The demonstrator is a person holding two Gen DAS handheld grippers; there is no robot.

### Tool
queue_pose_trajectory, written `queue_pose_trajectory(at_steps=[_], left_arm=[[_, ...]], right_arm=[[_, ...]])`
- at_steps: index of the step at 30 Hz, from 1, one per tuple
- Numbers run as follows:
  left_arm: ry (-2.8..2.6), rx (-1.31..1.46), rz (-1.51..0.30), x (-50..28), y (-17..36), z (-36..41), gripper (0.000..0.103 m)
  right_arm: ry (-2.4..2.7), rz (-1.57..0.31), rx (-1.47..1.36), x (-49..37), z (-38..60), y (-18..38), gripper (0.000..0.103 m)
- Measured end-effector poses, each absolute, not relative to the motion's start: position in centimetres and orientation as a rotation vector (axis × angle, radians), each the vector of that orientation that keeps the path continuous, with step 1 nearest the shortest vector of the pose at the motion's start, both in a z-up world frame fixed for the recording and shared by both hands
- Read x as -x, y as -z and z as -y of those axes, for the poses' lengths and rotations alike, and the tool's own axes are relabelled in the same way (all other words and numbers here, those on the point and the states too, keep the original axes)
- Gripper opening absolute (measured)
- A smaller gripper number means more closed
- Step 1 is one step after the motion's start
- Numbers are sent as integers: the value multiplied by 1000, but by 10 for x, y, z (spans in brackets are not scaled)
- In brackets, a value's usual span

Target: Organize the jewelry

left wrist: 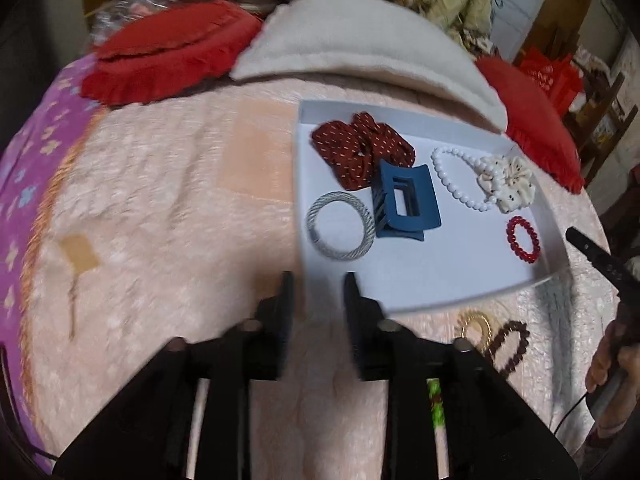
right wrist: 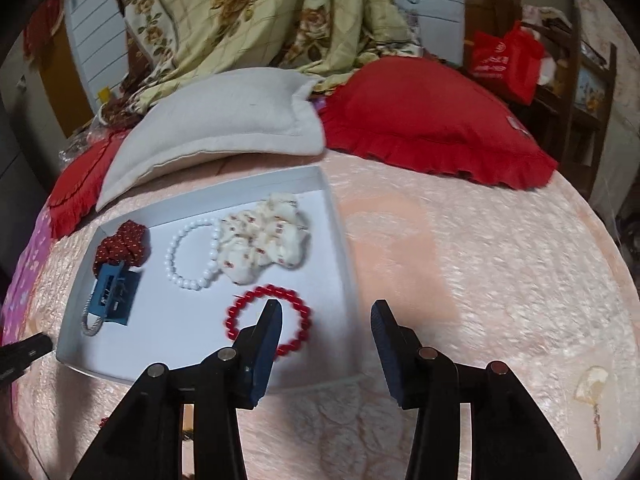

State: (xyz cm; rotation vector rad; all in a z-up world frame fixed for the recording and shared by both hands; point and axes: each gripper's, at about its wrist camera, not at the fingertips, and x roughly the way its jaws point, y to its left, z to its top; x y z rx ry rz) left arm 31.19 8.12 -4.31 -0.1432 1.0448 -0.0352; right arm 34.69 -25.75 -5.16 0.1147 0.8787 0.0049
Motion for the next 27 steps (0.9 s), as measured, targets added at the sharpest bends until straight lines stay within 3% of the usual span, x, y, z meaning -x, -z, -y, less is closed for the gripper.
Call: queue_pose_trajectory(at_steps=[2,11,27], left_arm=[[22,164,-1014,-292,36,-88,39],[-44,155,-987,-207,41,-90,40],[-47,130,-975,-131,41,-52,40]], right_arm=[[15,-897,-121,-343,265,58,44],[-23,-909,-221,-282,275,71,44],[-79,-881,-153,-154,236,82,44]])
